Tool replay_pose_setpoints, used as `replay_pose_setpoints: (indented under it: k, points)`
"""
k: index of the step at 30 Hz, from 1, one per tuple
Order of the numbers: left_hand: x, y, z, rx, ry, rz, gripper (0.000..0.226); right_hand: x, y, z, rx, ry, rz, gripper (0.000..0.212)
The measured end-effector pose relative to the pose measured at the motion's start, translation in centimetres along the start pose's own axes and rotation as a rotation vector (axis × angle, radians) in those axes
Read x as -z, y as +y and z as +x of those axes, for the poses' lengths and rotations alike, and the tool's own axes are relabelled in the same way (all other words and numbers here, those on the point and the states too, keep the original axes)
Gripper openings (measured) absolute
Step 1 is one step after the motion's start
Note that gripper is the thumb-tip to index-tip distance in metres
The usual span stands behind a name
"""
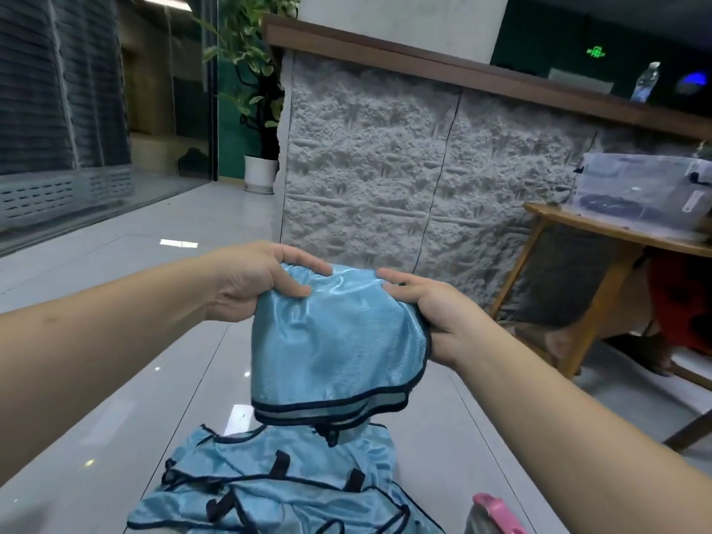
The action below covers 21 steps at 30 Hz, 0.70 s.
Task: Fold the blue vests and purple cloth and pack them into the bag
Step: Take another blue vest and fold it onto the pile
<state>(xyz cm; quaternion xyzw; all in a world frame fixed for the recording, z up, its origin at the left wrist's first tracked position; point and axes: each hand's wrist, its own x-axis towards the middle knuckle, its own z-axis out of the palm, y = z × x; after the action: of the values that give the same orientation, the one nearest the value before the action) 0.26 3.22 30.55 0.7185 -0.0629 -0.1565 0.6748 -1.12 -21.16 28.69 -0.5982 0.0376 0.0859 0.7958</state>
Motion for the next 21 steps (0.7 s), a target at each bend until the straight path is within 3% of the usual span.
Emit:
replay_pose_setpoints:
  k: [4, 8, 12, 17, 21]
  points:
    - [0.4, 0.0, 0.6, 0.019, 0.116, 0.070, 0.030, 0.9, -1.6, -0.7, 0.019, -0.090, -0.251, 0.037]
    - [-0.2, 0.1, 0.6, 0.011, 0.019, 0.196, 0.015, 1.6, -2.8, -1.3, -0.009, -0.102, -0.515, 0.047]
    - [-0.8, -0.1, 0.3, 0.007, -0.052, 0.313, 0.034, 2.0, -2.9, -1.3, -0.054, -0.120, -0.715, 0.056]
    - [-1.8, -0.4, 0.3, -0.105, 0.089, 0.706, 0.044, 2.4, -2.6, -1.4, -0.046, -0.106, -0.886, 0.048]
    - [-2.6, 0.0, 0.5, -0.108, 0.136, 1.076, 0.048, 2.4, -2.1, -0.9, 0.045, 0.009, -1.120, 0.027]
